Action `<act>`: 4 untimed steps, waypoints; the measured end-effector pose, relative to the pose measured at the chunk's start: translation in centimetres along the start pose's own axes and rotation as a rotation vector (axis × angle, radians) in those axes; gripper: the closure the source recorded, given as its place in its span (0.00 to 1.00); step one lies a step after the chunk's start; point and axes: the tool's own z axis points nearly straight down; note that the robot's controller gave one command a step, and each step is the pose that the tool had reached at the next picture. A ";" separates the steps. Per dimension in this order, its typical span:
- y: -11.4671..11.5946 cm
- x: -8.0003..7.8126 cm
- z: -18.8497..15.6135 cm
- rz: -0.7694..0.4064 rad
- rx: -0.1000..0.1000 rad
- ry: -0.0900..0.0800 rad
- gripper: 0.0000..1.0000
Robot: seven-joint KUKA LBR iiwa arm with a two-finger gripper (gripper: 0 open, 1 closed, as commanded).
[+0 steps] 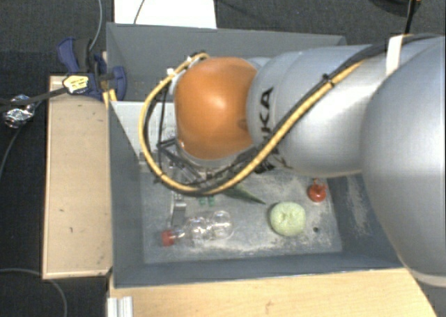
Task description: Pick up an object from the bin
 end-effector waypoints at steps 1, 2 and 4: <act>-1.1 0.7 3.4 -0.061 -0.002 -0.004 0.00; -3.4 2.6 8.2 -0.044 -0.001 -0.002 0.00; -5.3 2.6 11.6 -0.211 -0.002 -0.002 1.00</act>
Offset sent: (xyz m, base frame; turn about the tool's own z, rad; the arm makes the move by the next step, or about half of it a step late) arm -0.0383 -0.0476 -0.1074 -0.0023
